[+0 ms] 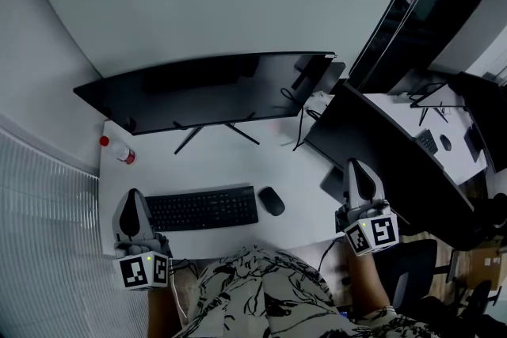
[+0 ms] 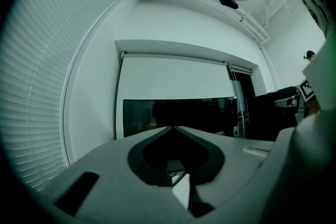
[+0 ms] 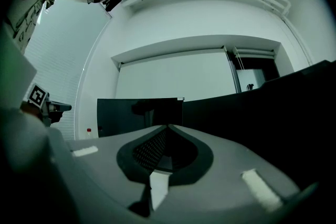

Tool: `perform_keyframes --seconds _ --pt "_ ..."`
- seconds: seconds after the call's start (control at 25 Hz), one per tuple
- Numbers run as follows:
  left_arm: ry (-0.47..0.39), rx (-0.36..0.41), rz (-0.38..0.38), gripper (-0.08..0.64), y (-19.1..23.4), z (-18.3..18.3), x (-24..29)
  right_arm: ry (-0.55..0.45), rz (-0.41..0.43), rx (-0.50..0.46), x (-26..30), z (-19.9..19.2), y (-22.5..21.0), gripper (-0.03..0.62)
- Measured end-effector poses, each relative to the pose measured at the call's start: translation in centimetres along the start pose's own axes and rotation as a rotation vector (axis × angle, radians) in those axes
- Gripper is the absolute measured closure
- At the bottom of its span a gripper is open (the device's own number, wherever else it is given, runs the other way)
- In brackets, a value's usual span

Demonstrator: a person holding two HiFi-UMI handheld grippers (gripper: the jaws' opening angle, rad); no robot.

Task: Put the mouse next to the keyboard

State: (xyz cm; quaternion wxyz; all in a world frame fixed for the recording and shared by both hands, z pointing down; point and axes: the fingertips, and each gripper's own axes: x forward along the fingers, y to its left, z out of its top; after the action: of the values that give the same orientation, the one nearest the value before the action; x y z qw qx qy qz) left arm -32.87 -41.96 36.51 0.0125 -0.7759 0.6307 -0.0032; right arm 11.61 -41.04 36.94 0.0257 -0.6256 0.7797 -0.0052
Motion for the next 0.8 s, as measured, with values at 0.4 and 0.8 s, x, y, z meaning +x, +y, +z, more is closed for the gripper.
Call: perform_keyframes --seconds 0.4,0.8 --pt "-0.008 -0.001 0.006 0.561 -0.06 0.23 -0.16 0.012 0.037 0.007 0.17 0.02 0.89 0.588" --pt "-0.017 0.011 0.024 0.561 0.32 0.77 -0.38 0.028 0.042 0.000 0.16 -0.12 0.90 0.588"
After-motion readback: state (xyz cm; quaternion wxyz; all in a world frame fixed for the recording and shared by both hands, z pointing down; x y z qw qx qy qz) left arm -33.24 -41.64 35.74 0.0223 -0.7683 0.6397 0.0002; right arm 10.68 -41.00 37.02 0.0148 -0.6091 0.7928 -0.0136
